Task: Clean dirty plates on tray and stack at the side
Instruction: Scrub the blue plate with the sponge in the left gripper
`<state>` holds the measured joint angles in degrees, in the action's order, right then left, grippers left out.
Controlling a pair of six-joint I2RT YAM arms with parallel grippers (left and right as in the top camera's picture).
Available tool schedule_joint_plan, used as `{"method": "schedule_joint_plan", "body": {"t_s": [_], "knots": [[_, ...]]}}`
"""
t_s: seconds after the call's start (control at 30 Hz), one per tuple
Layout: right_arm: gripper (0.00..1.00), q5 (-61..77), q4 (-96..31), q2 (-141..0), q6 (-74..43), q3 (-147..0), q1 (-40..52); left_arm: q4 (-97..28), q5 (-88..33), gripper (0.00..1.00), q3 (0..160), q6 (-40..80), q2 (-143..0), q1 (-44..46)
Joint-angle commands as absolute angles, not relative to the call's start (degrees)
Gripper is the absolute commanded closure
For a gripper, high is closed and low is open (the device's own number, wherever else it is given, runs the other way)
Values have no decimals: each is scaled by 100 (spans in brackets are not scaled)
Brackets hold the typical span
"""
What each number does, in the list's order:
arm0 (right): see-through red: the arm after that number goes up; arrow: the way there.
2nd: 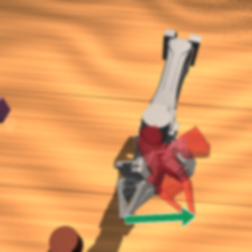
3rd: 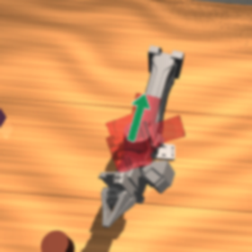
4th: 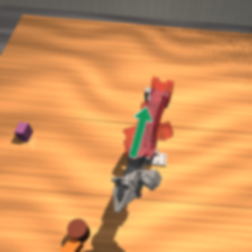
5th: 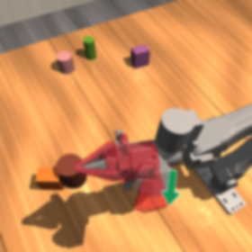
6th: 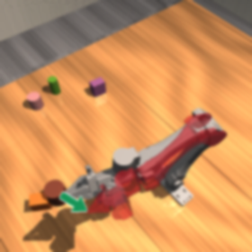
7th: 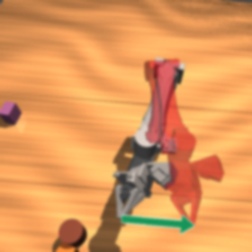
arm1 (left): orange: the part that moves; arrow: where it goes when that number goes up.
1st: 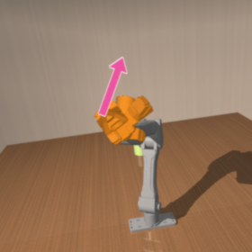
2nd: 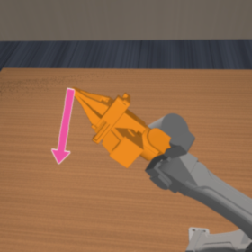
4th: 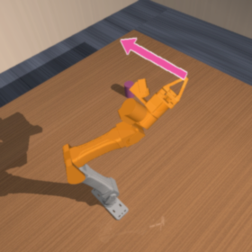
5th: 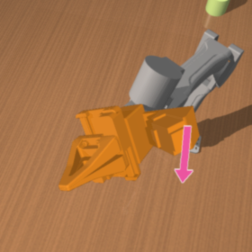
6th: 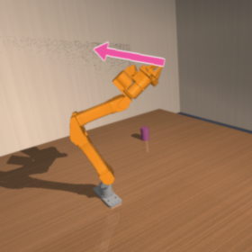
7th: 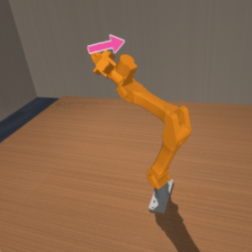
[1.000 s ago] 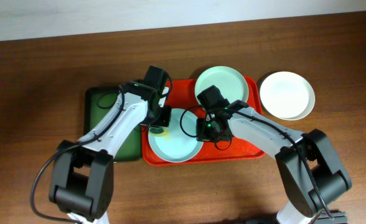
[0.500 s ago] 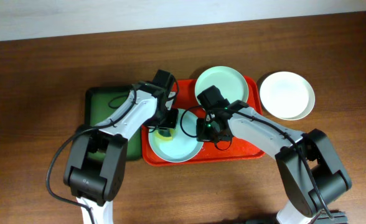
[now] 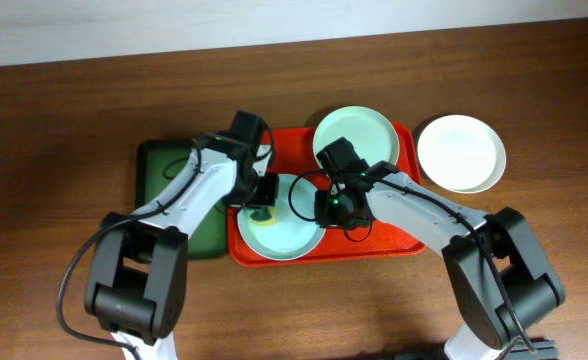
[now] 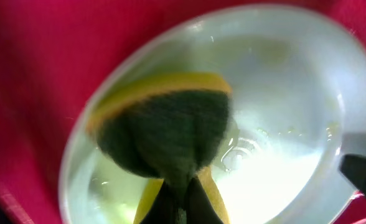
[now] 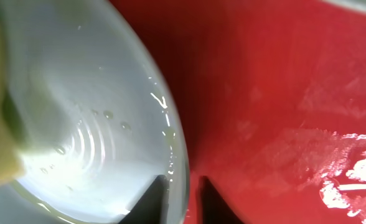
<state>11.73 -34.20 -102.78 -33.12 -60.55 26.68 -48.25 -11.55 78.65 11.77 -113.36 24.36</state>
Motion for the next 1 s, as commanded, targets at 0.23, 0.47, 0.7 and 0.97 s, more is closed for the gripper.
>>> {"method": "schedule_joint_plan", "body": {"t_s": [0.23, 0.47, 0.7, 0.97], "knots": [[96, 1181, -3422, -10169, -3328, -6027, 2663, -4198, -1636, 100, 6912, 1516, -11266, 2644], [96, 1181, -3424, -10169, -3328, -6027, 2661, -4370, -2112, 100, 7640, 1516, -10763, 2646], [96, 1184, -3422, -10169, -3330, -6027, 2663, -4611, -631, 100, 7607, 1514, -10429, 2683], [96, 1181, -3424, -10169, -3330, -6027, 2661, -4493, -620, 100, 7505, 1514, -11452, 2703]]}}
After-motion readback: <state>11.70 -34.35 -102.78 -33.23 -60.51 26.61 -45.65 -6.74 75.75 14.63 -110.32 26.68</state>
